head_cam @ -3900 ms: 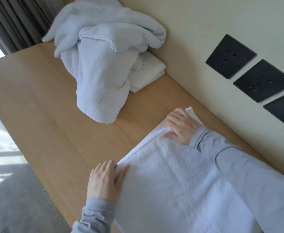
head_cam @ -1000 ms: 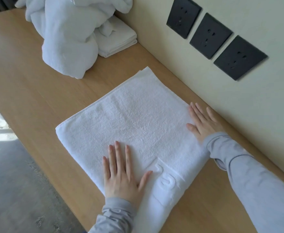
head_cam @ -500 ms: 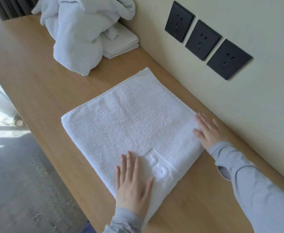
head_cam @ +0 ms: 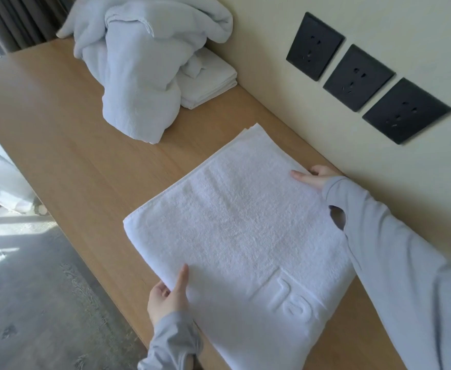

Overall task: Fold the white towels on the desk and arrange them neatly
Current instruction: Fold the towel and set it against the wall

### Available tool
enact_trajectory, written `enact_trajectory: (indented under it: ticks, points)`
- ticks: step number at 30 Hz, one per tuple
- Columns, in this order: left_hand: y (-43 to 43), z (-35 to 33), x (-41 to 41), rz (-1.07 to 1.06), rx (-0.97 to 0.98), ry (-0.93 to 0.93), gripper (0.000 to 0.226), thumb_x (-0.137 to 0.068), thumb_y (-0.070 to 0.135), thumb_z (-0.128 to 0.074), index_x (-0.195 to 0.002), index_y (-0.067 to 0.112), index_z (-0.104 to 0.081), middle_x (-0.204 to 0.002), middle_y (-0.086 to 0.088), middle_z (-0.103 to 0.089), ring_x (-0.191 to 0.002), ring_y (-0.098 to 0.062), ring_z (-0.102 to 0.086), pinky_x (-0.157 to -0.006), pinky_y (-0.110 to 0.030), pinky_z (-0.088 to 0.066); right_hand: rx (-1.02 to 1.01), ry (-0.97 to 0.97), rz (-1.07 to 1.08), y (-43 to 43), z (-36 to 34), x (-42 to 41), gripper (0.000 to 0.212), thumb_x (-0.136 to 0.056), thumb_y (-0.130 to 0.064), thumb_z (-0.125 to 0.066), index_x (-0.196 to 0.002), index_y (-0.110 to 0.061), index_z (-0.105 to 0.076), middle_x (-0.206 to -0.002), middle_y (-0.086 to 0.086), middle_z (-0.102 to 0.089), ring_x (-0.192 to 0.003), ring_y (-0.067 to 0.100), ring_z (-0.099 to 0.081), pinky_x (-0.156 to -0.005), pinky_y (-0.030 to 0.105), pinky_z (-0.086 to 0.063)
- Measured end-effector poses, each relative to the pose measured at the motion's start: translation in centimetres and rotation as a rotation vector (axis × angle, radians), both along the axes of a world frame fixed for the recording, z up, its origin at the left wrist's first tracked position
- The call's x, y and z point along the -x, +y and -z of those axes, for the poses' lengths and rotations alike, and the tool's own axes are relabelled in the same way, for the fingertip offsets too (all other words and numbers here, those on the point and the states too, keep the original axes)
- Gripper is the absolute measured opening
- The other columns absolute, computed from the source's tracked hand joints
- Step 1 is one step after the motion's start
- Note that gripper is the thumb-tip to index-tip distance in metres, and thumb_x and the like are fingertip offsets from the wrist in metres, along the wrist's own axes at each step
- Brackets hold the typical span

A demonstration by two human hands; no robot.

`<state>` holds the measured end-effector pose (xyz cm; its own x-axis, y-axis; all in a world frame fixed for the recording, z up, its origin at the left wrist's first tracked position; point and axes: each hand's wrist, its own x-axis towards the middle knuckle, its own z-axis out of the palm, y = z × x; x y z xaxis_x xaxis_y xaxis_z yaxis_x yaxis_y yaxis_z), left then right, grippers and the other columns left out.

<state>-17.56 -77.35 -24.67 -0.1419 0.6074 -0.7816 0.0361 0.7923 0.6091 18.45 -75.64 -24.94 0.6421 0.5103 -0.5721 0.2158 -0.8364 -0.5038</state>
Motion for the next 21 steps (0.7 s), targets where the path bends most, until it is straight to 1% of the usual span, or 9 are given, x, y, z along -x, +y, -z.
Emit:
enact_trajectory:
  ticks: [2, 4, 6, 8, 11, 13, 16, 19, 21]
  points:
    - [0.0, -0.1, -0.1, -0.029, -0.051, -0.006, 0.026, -0.082, 0.025, -0.069, -0.093, 0.007, -0.054, -0.076, -0.006, -0.059, -0.063, -0.019, -0.054, -0.055, -0.028, -0.041, 0.109, 0.026, -0.037, 0.5, -0.4, -0.6, 0.099, -0.069, -0.063, -0.065, -0.141, -0.005, -0.031, -0.144, 0.011, -0.039, -0.130, 0.028, -0.040, -0.100, 0.032, -0.031]
    - [-0.3, -0.3, -0.2, -0.024, -0.137, -0.007, 0.021, -0.082, 0.026, -0.069, -0.087, 0.016, -0.050, -0.070, -0.001, -0.057, -0.059, -0.015, -0.053, -0.052, -0.026, -0.039, 0.145, 0.014, -0.092, 0.6, -0.9, -0.9, 0.104, -0.067, -0.066, -0.064, -0.143, -0.006, -0.027, -0.147, 0.011, -0.035, -0.133, 0.027, -0.036, -0.104, 0.033, -0.030]
    - [-0.1, -0.8, 0.1, 0.011, -0.233, -0.048, 0.019, -0.082, 0.024, -0.068, -0.081, 0.020, -0.050, -0.061, 0.004, -0.056, -0.055, -0.009, -0.054, -0.051, -0.022, -0.042, 0.089, -0.022, -0.104, -0.2, -1.6, -0.7, 0.101, -0.072, -0.061, -0.064, -0.145, -0.006, -0.023, -0.150, 0.010, -0.030, -0.136, 0.026, -0.033, -0.109, 0.032, -0.025]
    - [0.9, -1.7, 0.2, 0.089, -0.307, -0.124, 0.022, -0.078, 0.026, -0.071, -0.072, 0.025, -0.049, -0.053, 0.008, -0.057, -0.052, -0.006, -0.054, -0.048, -0.017, -0.045, 0.012, -0.045, -0.056, -2.0, -2.9, -0.1, 0.090, -0.075, -0.054, -0.065, -0.143, -0.007, -0.031, -0.147, 0.010, -0.037, -0.133, 0.026, -0.038, -0.112, 0.035, -0.028]
    - [4.4, -3.7, -0.3, 0.295, -0.445, -0.209, 0.030, -0.067, 0.038, -0.079, -0.066, 0.027, -0.050, -0.055, 0.006, -0.058, -0.054, -0.010, -0.054, -0.048, -0.020, -0.048, -0.137, -0.038, 0.132, -7.8, -5.6, 1.8, 0.059, -0.076, -0.046, -0.069, -0.122, -0.011, -0.056, -0.120, 0.010, -0.062, -0.111, 0.030, -0.059, -0.101, 0.044, -0.044]
    - [7.7, -5.1, -1.8, 0.475, -0.537, -0.244, 0.027, -0.065, 0.037, -0.078, -0.066, 0.025, -0.054, -0.063, -0.003, -0.061, -0.057, -0.016, -0.054, -0.056, -0.032, -0.048, -0.245, -0.074, 0.340, -13.1, -7.3, 4.1, 0.043, -0.073, -0.045, -0.073, -0.103, -0.015, -0.065, -0.104, 0.009, -0.069, -0.095, 0.029, -0.066, -0.094, 0.049, -0.049]
    - [12.3, -6.2, -6.4, 0.784, -0.615, -0.217, 0.033, -0.053, 0.047, -0.080, -0.069, 0.024, -0.063, -0.072, -0.002, -0.067, -0.064, -0.019, -0.059, -0.064, -0.036, -0.051, -0.336, -0.164, 0.687, -20.0, -9.0, 9.1, 0.053, -0.061, -0.057, -0.075, -0.091, -0.014, -0.068, -0.087, 0.005, -0.073, -0.081, 0.026, -0.070, -0.082, 0.045, -0.055]
    - [13.5, -5.2, -12.3, 1.078, -0.611, -0.140, 0.036, -0.053, 0.049, -0.079, -0.075, 0.023, -0.067, -0.078, -0.004, -0.069, -0.072, -0.023, -0.065, -0.070, -0.036, -0.054, -0.366, -0.174, 0.920, -23.6, -7.8, 12.5, 0.034, -0.072, -0.043, -0.076, -0.082, -0.012, -0.065, -0.084, 0.004, -0.071, -0.082, 0.026, -0.068, -0.081, 0.040, -0.053]
    - [12.6, -3.4, -15.0, 1.249, -0.638, 0.001, 0.035, -0.068, 0.038, -0.079, -0.094, 0.017, -0.067, -0.089, -0.007, -0.067, -0.081, -0.026, -0.063, -0.077, -0.035, -0.053, -0.354, -0.177, 1.024, -24.6, -6.1, 13.3, 0.025, -0.082, -0.025, -0.069, -0.094, -0.004, -0.061, -0.097, 0.016, -0.066, -0.093, 0.033, -0.064, -0.086, 0.045, -0.050]
